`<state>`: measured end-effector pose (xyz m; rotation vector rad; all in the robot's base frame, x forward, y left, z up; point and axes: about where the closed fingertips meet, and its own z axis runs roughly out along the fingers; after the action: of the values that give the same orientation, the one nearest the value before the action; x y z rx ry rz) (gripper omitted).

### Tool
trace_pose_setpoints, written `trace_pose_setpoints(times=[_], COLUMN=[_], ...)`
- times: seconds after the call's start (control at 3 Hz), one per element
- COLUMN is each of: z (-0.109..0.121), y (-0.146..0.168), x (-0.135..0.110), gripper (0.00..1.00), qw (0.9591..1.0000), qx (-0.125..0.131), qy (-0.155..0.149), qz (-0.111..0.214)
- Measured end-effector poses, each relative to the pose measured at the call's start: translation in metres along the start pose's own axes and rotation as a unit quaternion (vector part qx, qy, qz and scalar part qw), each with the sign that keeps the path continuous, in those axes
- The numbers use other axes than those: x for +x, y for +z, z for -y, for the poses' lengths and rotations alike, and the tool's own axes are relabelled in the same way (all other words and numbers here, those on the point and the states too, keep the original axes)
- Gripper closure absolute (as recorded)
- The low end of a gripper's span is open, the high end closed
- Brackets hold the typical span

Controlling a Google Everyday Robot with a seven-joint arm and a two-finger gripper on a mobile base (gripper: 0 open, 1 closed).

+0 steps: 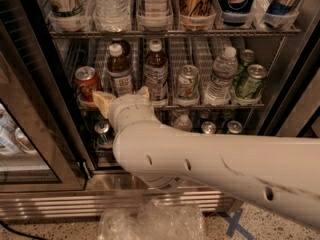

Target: Pick blue plastic bottle from middle shelf of fridge

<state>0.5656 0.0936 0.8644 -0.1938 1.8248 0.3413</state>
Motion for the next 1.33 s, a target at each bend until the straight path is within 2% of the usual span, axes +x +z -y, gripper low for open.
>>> trace_pose_setpoints(times=[0.67,1.33], z=[-0.001,0.006], y=[0.015,0.042], x=[-0.003,0.000], gripper=[0.26,0.26], qw=[1.0000,0.9998], qx=[0.002,0.007], qy=[-0.002,-0.011], qz=[-0.004,-0.018])
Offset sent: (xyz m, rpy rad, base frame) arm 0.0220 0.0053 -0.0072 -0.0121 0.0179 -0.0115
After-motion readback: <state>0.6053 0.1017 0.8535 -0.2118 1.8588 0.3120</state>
